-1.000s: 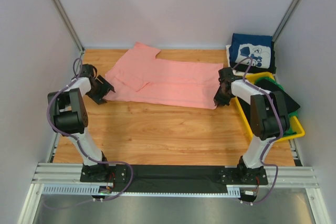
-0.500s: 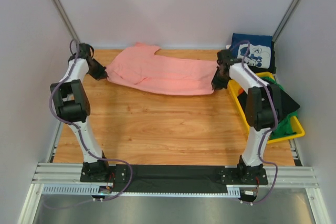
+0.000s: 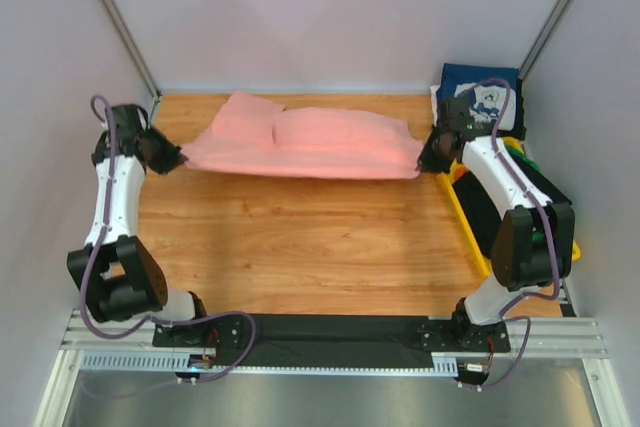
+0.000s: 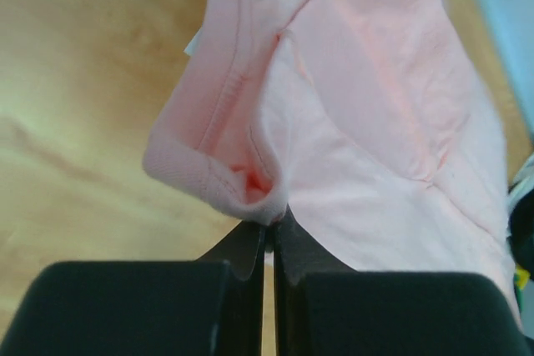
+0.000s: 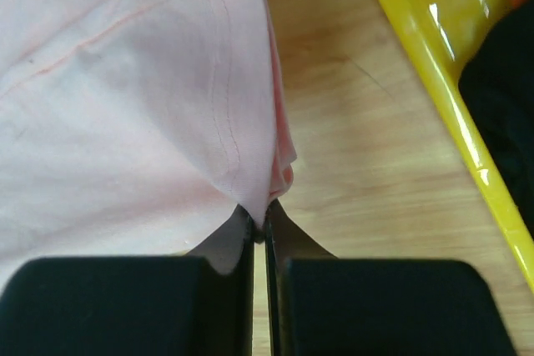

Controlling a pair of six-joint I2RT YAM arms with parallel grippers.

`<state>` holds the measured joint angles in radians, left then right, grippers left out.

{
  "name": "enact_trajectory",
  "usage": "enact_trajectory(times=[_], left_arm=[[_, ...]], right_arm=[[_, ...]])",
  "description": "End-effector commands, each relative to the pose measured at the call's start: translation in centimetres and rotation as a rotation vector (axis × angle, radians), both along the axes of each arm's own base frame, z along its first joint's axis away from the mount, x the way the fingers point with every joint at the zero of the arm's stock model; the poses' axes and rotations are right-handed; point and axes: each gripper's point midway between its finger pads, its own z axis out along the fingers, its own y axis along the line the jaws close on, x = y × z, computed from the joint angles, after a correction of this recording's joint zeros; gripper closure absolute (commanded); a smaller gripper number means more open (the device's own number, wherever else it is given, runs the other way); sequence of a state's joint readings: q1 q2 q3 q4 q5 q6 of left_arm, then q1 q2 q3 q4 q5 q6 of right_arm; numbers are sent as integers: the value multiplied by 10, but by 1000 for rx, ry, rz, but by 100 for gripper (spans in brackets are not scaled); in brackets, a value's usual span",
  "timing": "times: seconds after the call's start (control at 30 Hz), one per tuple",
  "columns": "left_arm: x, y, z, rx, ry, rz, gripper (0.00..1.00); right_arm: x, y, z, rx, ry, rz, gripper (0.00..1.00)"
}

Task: Fold and stack the t-shirts
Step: Fold the tshirt

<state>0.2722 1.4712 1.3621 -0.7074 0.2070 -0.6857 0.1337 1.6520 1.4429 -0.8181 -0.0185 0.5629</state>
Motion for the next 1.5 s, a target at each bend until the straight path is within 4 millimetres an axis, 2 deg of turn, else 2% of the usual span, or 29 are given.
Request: enact_trajectory(times=[0.0, 0.07, 0.1, 0.13, 0.2, 0.23, 0.33, 0.57, 0.6, 0.63, 0.67, 0.7, 0.73, 0.77, 0.8, 0.83, 0.93, 1.07, 1.13, 1.17, 1.2, 1.23, 1.27, 1.3, 1.33, 1.37, 1.4, 1.43, 1.47], left_arm=[[-49, -1, -72, -35, 138, 44, 100], [-71, 0, -85, -36, 169, 65, 100], [-89, -4, -106, -63, 220, 72, 100], [-97, -2, -109, -79, 219, 88, 99], [-118, -10, -128, -125, 259, 86, 97], [-123, -8, -128, -128, 247, 96, 96], [-140, -13, -135, -142, 254, 103, 93], [-170, -28, -139, -182, 277, 130, 78], [-169, -29, -134, -186, 262, 127, 77], [-170, -30, -127, -182, 246, 131, 69], [-174, -28, -122, -174, 253, 151, 61], [-175, -26, -118, -159, 242, 166, 48], [-175, -21, -108, -128, 206, 184, 32], [-176, -14, -100, -92, 196, 221, 7], [-174, -11, -91, -77, 167, 228, 1], [-170, -9, -78, -56, 116, 230, 0], [-142, -1, -34, -7, -74, 199, 0], [-97, 4, 15, 32, -238, 94, 0], [-70, 10, 4, 95, -159, 22, 1], [-51, 12, 24, 127, -189, -3, 1], [-36, 5, 25, 135, -183, -50, 1], [-15, 7, 1, 138, -109, -96, 4], [9, 3, 21, 159, -148, -137, 6], [31, 4, -8, 150, -73, -168, 7], [44, 4, -15, 165, -54, -191, 7], [68, 7, 2, 206, -91, -213, 7], [88, 4, -32, 187, -19, -248, 6], [97, 3, -41, 184, 14, -269, 4], [122, 4, -23, 212, -37, -291, 4]], right_arm=[[-47, -5, -60, -7, 128, -7, 100], [-62, -5, -69, -9, 130, -3, 100], [-73, -7, -79, -14, 152, -3, 100], [-90, -10, -95, -24, 189, -7, 100], [-106, -14, -100, -29, 190, -20, 100], [-119, -16, -110, -30, 218, -31, 100], [-134, -17, -114, -20, 226, -51, 100], [-161, -19, -117, 9, 237, -101, 97], [-165, -17, -116, 19, 240, -102, 88], [-167, -15, -109, 37, 208, -102, 79], [-173, -13, -108, 57, 207, -104, 48], [-176, -13, -105, 66, 200, -107, 30], [-175, -12, -94, 78, 153, -110, 20], [-175, -13, -88, 78, 134, -107, 12], [-172, -14, -75, 73, 106, -104, 11], [-169, -14, -64, 73, 72, -97, 11], [-150, -13, -22, 66, -33, -59, 11], [-128, -11, 11, 53, -101, -19, 12], [-115, -8, 22, 58, -120, -4, 12], [-110, -5, 26, 66, -130, -1, 12], [-105, 0, 30, 88, -145, 13, 12], [-100, 3, 30, 96, -139, 20, 12], [-93, 6, 38, 104, -159, 31, 12], [-89, 11, 40, 111, -167, 49, 12], [-85, 12, 39, 107, -157, 55, 12], [-80, 14, 45, 102, -172, 68, 12], [-78, 16, 45, 99, -174, 79, 12], [-76, 17, 43, 95, -168, 87, 12], [-75, 18, 42, 89, -171, 99, 12]])
